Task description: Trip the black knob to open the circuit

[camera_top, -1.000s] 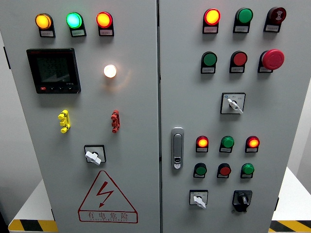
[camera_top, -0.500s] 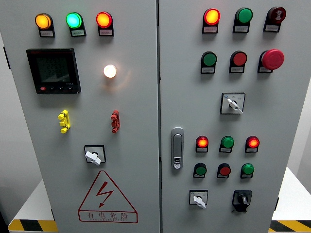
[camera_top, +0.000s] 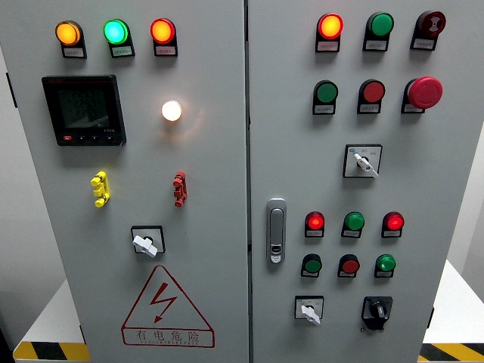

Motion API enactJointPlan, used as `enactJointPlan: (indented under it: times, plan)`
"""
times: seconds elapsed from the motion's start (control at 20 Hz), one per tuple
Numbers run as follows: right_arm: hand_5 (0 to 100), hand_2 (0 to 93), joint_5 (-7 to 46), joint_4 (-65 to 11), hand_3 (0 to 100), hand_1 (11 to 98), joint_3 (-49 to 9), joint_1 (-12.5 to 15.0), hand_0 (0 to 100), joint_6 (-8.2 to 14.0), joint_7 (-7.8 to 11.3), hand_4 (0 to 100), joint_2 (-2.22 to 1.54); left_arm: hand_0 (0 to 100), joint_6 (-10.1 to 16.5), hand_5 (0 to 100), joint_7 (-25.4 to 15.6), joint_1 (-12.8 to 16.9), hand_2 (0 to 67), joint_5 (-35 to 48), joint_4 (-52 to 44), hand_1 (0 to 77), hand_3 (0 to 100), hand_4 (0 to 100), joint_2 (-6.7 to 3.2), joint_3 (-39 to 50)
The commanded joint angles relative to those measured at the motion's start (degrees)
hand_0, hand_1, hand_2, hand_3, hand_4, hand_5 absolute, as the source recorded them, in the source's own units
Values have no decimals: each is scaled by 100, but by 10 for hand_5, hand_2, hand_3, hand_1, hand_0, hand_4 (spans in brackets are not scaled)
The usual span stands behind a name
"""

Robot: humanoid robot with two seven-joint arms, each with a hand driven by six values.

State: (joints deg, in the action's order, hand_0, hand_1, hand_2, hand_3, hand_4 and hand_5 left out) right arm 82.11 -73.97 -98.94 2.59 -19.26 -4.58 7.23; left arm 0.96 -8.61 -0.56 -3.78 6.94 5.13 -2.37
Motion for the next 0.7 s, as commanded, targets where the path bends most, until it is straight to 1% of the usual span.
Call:
enactJointPlan:
  times: [0.0,0.05,0.1,0.15,0.2,0.25,0.3,0.35,0.4,0.5,0.55,0.6,0.65]
  plan:
    - [772,20,-178,-345,504,444,357,5,683,430,-96,688,7,0,0,15,0,3,129,0,0,30,214,65,-4,0]
    - [860,20,-178,-425,592,453,506,-12,688,632,-96,763,7,0,0,15,0,3,129,0,0,30,214,65,-4,0]
    - [894,20,-178,-539,623,457,603,-21,691,764,-96,784,7,0,0,15,0,3,129,0,0,29,214,65,5,0]
    - [999,20,-187,-644,687,462,691,-48,699,879,-113,844,7,0,0,15,0,3,129,0,0,29,214,66,-4,0]
    - [1000,19,-187,-671,753,464,736,-74,709,976,-140,896,7,0,0,15,0,3,129,0,0,30,214,66,-4,0]
    - [1000,20,-187,-767,776,466,762,-135,713,1055,-201,920,7,0,0,15,0,3,129,0,0,30,214,66,-4,0]
    - [1000,20,-213,-864,829,471,763,-179,719,1064,-280,963,16,0,0,15,0,3,129,0,0,30,214,66,-4,0]
    - [1000,20,-291,-935,848,475,763,-188,725,1073,-350,983,16,0,0,15,0,3,129,0,0,31,214,66,-4,0]
    - [1000,20,-423,-1040,862,475,771,-232,729,1082,-412,993,7,0,0,15,0,3,129,0,0,31,214,66,-4,0]
    - [1000,21,-547,-1259,891,473,876,-267,745,1213,-509,1000,24,0,0,15,0,3,129,0,0,31,214,66,-4,0]
    - [1000,21,-573,-1356,896,472,912,-268,749,1292,-526,1000,25,0,0,15,0,3,129,0,0,31,214,66,-4,0]
    - [1000,21,-582,-1444,909,472,947,-285,755,1328,-553,1000,25,0,0,15,0,3,129,0,0,31,214,66,-4,0]
    - [1000,21,-582,-1480,913,473,965,-337,757,1328,-570,1000,33,0,0,15,0,3,129,0,0,31,214,66,-4,0]
